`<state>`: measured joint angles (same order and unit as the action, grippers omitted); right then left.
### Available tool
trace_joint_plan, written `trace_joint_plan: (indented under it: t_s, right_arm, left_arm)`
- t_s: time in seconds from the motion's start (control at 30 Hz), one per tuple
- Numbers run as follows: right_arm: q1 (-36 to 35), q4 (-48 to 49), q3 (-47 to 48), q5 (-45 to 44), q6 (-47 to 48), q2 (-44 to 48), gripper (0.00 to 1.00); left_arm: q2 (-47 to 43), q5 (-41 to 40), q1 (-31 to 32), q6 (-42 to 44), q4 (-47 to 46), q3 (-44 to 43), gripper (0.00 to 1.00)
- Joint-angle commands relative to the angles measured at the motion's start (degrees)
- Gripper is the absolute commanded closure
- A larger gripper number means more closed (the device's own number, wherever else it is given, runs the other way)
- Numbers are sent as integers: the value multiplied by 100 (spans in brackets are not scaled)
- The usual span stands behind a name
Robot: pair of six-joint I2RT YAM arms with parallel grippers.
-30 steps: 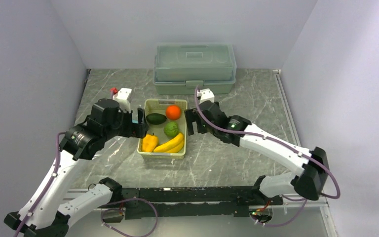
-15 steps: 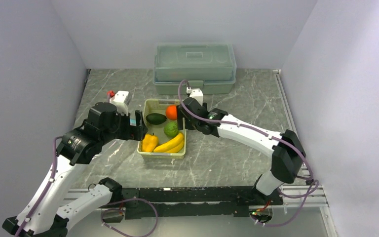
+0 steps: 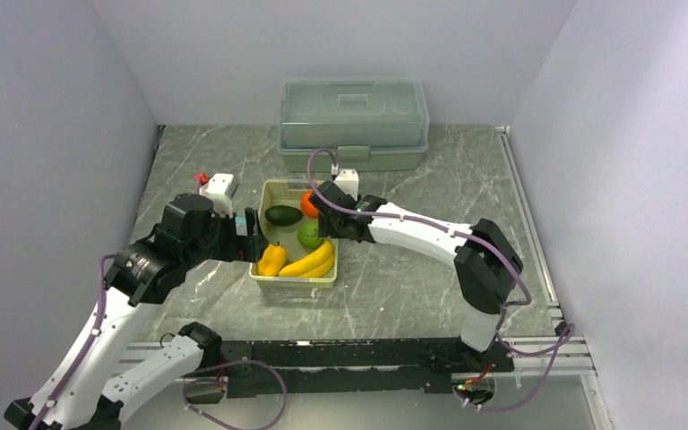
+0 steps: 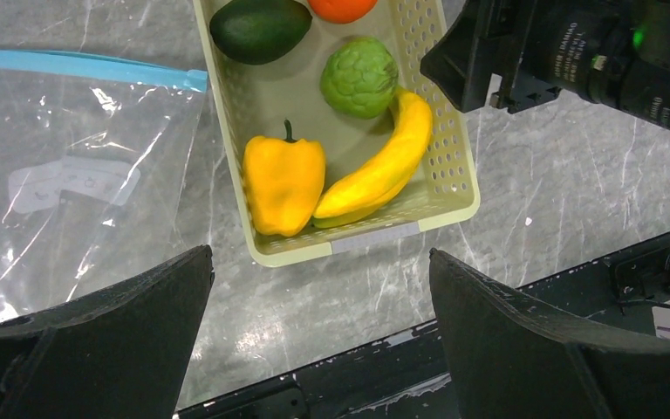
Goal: Place the food in the zip-top bag and seal the zipper
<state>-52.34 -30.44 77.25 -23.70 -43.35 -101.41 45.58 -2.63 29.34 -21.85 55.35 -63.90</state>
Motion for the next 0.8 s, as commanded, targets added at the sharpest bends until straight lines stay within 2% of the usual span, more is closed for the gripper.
trace_joint_plan:
  t_s: [0.0, 0.43, 0.63, 0.77]
  right_arm:
    - [-13, -70, 211, -98, -282, -116, 44]
    - [-5, -203, 264, -135, -346, -405, 60]
    - [32, -279, 291, -213, -323, -424, 81]
    - [82, -305, 250, -222, -302, -387, 90]
  left_arm:
    - [-226, 68, 10, -111, -206, 75, 0]
    - [-300, 68, 6, -146, -205, 179, 0]
    - [-331, 52, 10, -135, -169, 156, 0]
    - [-344, 68, 15, -170, -184, 176, 0]
